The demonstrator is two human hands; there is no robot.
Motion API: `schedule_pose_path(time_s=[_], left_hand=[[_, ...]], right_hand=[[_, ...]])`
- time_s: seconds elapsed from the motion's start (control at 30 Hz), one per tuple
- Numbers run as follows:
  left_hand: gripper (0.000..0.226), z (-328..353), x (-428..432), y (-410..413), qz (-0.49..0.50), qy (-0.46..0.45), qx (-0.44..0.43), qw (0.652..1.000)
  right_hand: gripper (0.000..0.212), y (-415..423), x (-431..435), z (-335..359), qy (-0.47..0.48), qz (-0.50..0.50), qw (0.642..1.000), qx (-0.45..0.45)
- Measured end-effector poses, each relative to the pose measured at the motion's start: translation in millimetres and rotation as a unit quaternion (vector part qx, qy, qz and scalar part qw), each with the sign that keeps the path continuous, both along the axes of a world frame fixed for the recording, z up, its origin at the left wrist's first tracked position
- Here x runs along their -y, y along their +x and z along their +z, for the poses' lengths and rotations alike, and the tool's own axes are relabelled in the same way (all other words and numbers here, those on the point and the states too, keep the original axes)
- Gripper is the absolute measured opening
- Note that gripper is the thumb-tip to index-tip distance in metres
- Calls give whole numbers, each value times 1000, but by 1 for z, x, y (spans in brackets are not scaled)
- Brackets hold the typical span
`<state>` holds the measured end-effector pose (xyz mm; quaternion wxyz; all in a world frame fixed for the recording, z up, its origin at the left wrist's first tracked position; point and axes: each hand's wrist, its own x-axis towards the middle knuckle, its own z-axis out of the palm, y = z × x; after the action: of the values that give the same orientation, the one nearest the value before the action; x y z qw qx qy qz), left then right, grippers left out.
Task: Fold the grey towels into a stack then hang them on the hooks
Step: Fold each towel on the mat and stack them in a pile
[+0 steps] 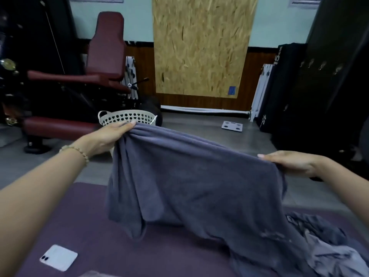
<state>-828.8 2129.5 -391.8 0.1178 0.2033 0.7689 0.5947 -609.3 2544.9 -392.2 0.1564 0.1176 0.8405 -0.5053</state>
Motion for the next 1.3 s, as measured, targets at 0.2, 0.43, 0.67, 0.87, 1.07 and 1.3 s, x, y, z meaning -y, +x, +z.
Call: schedule_pose_path(time_s=[0.2, 0.43, 0.67, 0.87, 1.07, 1.3], left_hand=[[27, -82, -8, -39, 90, 7, 46, 995], [23, -71, -23, -74, 202, 83, -21, 976], [29, -95, -7, -68, 211, 14, -43, 976], [24, -234, 5, -35, 146, -140, 33, 979], [25, -372, 9, -12, 115, -222, 188, 950], [22, -418, -50, -40, 79, -244, 179, 950]], right_hand=[[41, -58, 8, -60, 57, -148, 983, -87], [42, -114, 18, -43, 64, -221, 927, -297], [39, -126, 61, -72, -58, -192, 946, -255], [28, -127, 128, -232, -33, -125, 986, -103], [27, -114, 154, -369, -98, -158, 980, 76], [22, -107, 95, -420, -117, -201, 955, 183]])
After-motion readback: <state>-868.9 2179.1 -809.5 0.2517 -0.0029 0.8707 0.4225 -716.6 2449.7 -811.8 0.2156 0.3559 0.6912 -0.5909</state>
